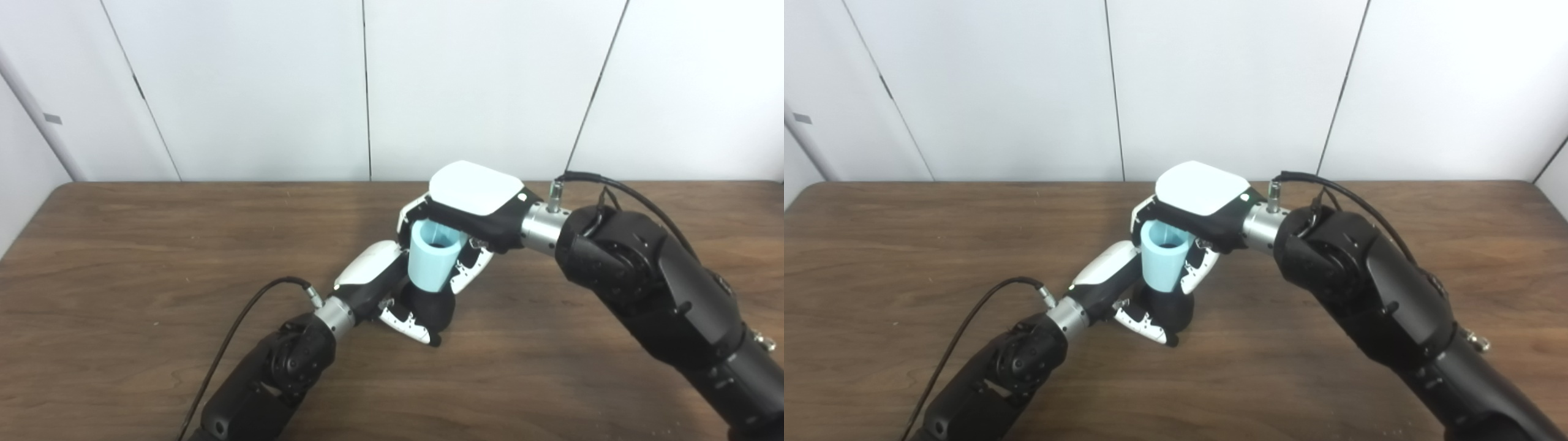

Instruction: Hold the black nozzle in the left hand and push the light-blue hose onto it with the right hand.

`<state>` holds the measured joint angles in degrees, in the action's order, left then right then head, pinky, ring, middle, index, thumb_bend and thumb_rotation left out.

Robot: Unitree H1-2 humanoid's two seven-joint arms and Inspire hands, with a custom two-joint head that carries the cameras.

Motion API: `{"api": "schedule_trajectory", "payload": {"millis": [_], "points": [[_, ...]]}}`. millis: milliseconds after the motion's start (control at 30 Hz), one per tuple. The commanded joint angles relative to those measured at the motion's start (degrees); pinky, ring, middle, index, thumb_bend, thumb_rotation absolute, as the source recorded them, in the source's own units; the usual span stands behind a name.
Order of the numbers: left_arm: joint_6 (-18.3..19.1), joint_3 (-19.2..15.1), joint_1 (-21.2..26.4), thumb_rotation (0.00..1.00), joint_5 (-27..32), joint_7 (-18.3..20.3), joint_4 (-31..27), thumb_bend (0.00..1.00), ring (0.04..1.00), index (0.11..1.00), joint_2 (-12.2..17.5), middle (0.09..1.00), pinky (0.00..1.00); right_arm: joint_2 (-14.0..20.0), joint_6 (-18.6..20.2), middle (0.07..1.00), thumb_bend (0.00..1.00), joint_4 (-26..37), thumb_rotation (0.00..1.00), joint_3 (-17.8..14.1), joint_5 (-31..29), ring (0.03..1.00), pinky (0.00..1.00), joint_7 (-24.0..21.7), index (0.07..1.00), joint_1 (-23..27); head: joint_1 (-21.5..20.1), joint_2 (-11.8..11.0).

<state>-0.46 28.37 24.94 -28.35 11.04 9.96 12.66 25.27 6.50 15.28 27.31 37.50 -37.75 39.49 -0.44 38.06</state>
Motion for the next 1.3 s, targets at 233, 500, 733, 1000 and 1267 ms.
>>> {"api": "schedule_trajectory", "payload": {"millis": [233, 500, 733, 1000, 1267], "points": [[3.16, 2.07, -2.35, 0.00, -1.62, 4.73, 4.29, 0.52, 0.626, 0.502, 0.92, 0.462, 1.00, -1.63, 1.88, 0.995, 0.96, 2.04, 0.21, -8.40, -0.09, 0.934, 0.73, 3.25, 0.992, 2.10, -0.04, -0.06], [3.15, 2.06, -2.39, 0.00, -1.66, 4.55, 4.39, 0.52, 0.627, 0.502, 0.82, 0.462, 1.00, -1.25, 2.32, 1.000, 0.98, 2.79, 0.26, -11.92, -0.65, 1.000, 0.91, 3.10, 1.000, 2.28, -0.09, 0.05], [3.14, 2.02, -2.35, 0.00, -1.65, 4.61, 4.33, 0.52, 0.626, 0.501, 0.91, 0.463, 1.00, 0.18, 2.36, 1.000, 0.99, 4.43, 0.28, -13.97, -6.10, 1.000, 0.93, 0.84, 1.000, 1.31, 0.18, 0.10], [2.59, 1.93, -2.34, 0.00, -1.62, 4.31, 4.57, 0.53, 0.626, 0.500, 1.05, 0.465, 1.00, 4.66, -1.32, 1.000, 0.93, 6.61, 0.41, -14.25, -20.14, 1.000, 0.95, -4.04, 1.000, -0.73, 0.20, -0.19], [2.55, 1.83, -2.22, 0.00, -1.46, 4.35, 4.79, 0.53, 0.626, 0.500, 1.13, 0.465, 1.00, 6.02, -4.95, 1.000, 0.76, 7.82, 0.63, -13.14, -21.79, 1.000, 1.00, -4.33, 1.000, -3.15, 0.03, -0.19]]}}
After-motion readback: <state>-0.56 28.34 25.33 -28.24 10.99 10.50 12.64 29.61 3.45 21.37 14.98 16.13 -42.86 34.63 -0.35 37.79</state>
